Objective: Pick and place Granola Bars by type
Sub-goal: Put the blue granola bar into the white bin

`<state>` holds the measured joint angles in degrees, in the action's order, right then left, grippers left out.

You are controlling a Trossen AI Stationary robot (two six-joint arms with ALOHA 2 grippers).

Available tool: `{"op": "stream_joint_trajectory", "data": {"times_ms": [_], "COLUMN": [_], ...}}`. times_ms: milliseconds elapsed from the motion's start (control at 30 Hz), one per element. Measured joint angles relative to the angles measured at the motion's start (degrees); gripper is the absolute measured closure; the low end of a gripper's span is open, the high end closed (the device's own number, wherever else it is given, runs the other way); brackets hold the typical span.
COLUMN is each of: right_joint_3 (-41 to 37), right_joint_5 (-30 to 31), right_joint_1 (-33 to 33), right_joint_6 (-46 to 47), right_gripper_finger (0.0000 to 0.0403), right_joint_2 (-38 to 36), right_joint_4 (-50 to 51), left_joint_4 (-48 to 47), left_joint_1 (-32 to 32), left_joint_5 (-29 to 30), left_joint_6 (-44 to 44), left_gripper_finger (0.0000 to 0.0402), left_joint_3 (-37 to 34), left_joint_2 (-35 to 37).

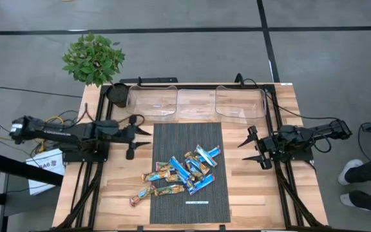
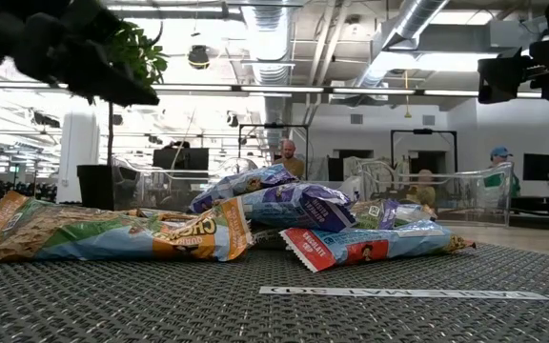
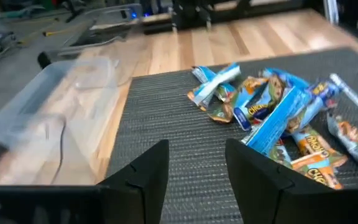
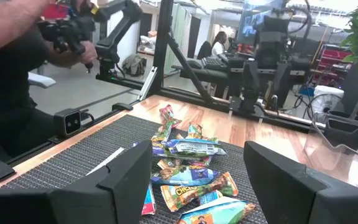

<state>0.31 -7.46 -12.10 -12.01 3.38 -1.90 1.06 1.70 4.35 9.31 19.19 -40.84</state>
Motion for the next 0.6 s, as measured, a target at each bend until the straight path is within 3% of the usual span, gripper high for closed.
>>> {"op": "stream_joint_trajectory", "data": {"times_ms": [133, 333, 600], "right_joint_3": [0.0, 0.0, 0.0], "right_joint_5": [0.0, 0.0, 0.0], "right_joint_1": [0.0, 0.0, 0.0], "right_joint_6": [0.0, 0.0, 0.0], "right_gripper_finger": [0.0154, 0.0154, 0.0154], "right_joint_2": [0.0, 0.0, 0.0], "right_joint_4": [0.0, 0.0, 0.0], "left_joint_4": [-0.4, -0.3, -0.3], "left_joint_1": [3.7, 7.6, 11.0], "left_joint_5": [3.7, 4.3, 7.0], "left_joint_6": [5.1, 13.4, 19.1], "left_gripper_finger": [0.0248, 0.0248, 0.0248], "left_joint_3": [6.7, 15.2, 22.4], "left_joint_2": [-11.1, -25.6, -38.5]}}
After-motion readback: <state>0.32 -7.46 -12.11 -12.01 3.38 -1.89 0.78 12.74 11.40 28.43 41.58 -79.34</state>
